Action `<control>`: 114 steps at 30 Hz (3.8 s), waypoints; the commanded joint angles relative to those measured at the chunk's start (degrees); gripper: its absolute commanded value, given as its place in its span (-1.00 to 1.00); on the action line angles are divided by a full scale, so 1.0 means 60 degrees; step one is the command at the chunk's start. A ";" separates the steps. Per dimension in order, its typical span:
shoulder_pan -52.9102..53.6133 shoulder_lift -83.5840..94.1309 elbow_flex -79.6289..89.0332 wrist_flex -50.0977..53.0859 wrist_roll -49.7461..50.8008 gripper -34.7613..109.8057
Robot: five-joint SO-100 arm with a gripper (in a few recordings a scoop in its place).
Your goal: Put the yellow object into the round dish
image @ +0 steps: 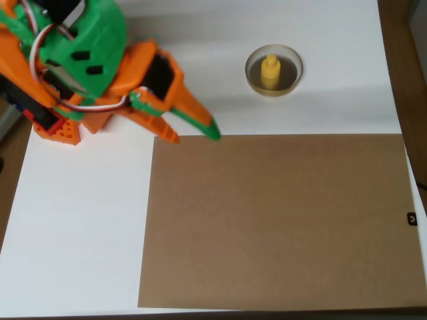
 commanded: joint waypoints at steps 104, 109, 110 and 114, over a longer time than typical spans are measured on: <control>0.6636 0.8730 0.9111 -0.3296 0.2329 -0.52; 0.6636 0.8730 0.9111 -0.3296 0.2329 -0.52; 0.6636 0.8730 0.9111 -0.3296 0.2329 -0.52; 0.6636 0.8730 0.9111 -0.3296 0.2329 -0.52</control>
